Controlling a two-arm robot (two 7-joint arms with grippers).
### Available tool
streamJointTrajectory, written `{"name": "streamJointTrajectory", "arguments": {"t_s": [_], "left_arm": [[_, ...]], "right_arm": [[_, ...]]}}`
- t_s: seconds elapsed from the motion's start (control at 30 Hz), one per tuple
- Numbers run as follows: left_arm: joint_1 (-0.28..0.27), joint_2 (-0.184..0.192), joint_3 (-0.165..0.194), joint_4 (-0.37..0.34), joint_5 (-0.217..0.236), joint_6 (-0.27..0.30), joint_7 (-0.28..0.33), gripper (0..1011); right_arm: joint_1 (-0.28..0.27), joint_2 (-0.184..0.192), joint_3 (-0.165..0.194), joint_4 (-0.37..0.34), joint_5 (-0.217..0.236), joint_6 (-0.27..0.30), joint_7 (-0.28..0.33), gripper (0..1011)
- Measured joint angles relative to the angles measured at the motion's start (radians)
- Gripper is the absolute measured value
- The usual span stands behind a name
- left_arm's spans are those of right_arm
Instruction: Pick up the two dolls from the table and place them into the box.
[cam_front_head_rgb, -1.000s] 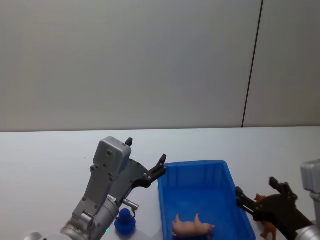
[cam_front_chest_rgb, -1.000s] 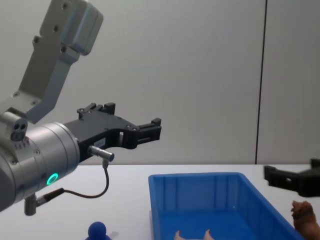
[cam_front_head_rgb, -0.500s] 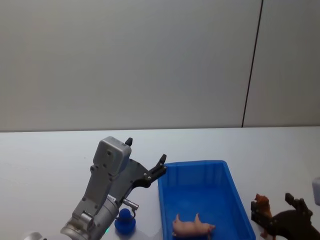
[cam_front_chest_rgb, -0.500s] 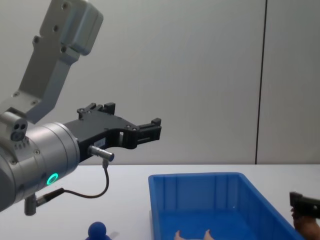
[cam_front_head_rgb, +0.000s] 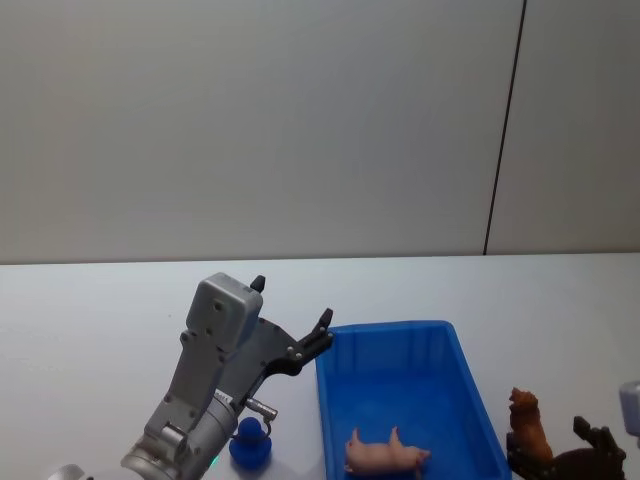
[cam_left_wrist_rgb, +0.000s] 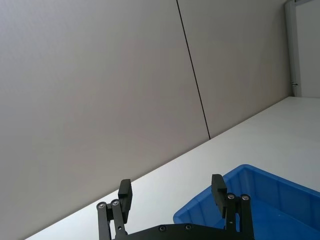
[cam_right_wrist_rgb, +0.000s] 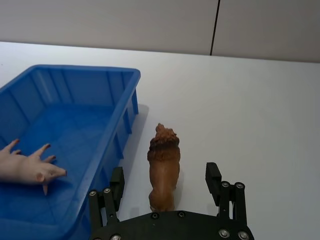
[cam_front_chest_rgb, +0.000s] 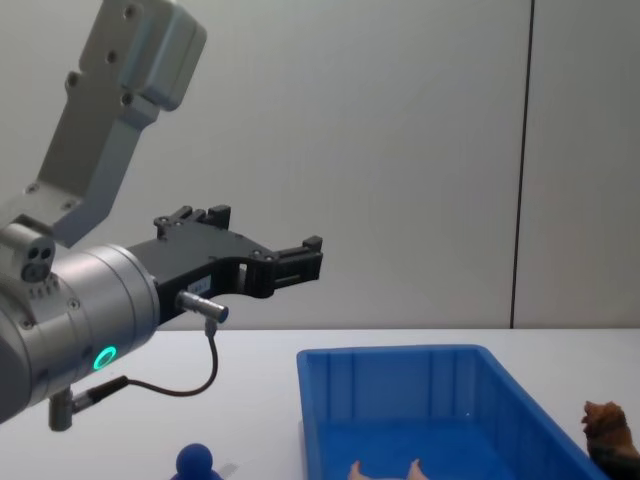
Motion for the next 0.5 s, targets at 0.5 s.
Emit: {"name": "streamJointTrajectory", "arguments": {"t_s": [0.5], "left_arm": [[0.000,0.000,0.000,0.000,0.000,0.000,0.000,1002]], "right_arm": [[0.022,-0.020,-0.005,0.079,-0.007,0.000,0.019,705]]}}
